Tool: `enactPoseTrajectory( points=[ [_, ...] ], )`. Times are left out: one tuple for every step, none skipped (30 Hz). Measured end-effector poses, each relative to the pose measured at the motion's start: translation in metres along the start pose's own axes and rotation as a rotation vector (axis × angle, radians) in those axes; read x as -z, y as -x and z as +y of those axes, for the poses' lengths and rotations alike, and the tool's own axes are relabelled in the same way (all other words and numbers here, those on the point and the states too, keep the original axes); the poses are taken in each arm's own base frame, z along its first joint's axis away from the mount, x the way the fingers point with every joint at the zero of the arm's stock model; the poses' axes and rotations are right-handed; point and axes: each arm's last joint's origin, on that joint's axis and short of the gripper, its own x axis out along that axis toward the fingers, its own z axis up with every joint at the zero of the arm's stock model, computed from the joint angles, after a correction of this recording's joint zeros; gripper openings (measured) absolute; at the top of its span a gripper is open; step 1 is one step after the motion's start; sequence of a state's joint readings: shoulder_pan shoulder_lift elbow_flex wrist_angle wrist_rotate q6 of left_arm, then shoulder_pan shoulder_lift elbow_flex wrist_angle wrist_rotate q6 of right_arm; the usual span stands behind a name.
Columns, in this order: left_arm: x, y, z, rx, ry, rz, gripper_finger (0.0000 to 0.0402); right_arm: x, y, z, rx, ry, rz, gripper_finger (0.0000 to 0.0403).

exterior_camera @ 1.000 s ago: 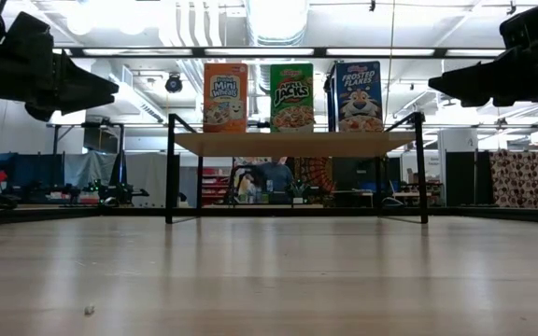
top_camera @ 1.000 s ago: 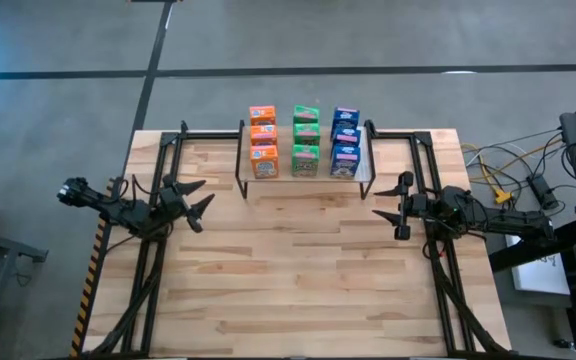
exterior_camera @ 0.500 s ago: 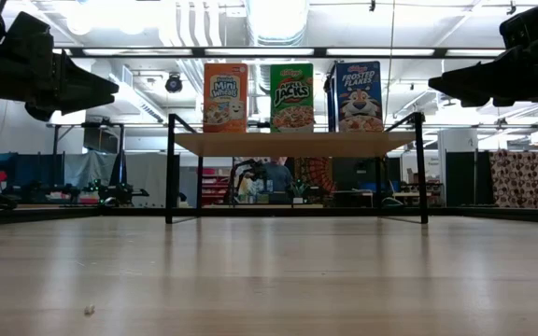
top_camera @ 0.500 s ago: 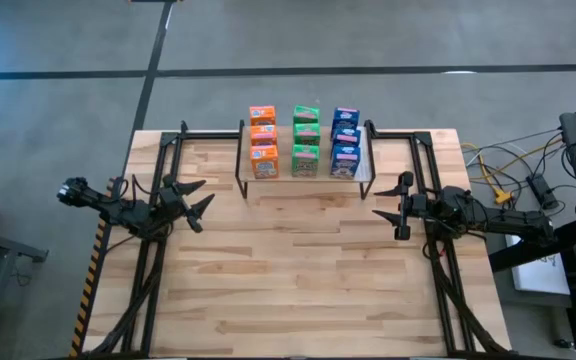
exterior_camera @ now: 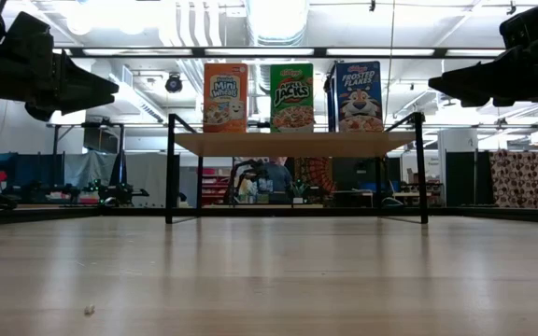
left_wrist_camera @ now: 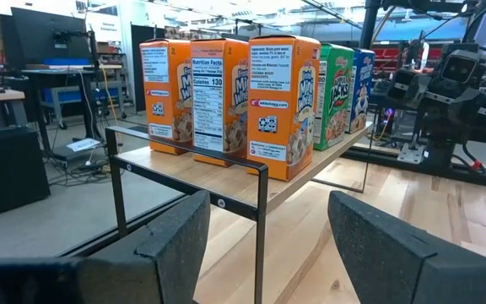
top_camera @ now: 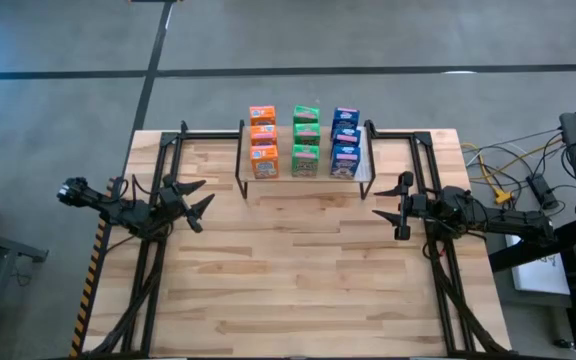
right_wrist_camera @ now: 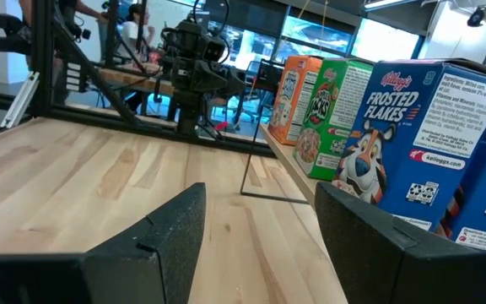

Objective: Stack cereal on shelf
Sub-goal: Return to Home Position

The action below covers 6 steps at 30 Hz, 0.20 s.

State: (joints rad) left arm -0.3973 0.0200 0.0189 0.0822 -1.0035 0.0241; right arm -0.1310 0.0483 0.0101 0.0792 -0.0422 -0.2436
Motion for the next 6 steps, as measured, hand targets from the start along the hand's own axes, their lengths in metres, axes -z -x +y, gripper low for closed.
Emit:
enactPoseTrajectory(
  points=[
    [0.0,0.0,0.0,0.0,0.0,0.0,0.0226,0.0,0.0,0.0,0.001,0.0,0.0,0.0214],
    [0.0,0.0,0.0,0.0,0.0,0.0,0.0226,0.0,0.0,0.0,0.001,0.002,0.0,0.0214],
    [0.0,0.0,0.0,0.0,0.0,0.0,0.0226,0.0,0.0,0.0,0.0,0.001,0.0,0.0214],
    [0.0,0.0,0.0,0.0,0.0,0.0,0.0226,0.0,0.0,0.0,0.001,0.0,0.0,0.0214],
    [0.0,0.0,0.0,0.0,0.0,0.0,0.0226,0.0,0.0,0.0,0.001,0.0,0.0,0.0214],
    [0.0,0.0,0.0,0.0,0.0,0.0,0.0226,0.0,0.0,0.0,0.0,0.001,0.0,0.0214]
  ],
)
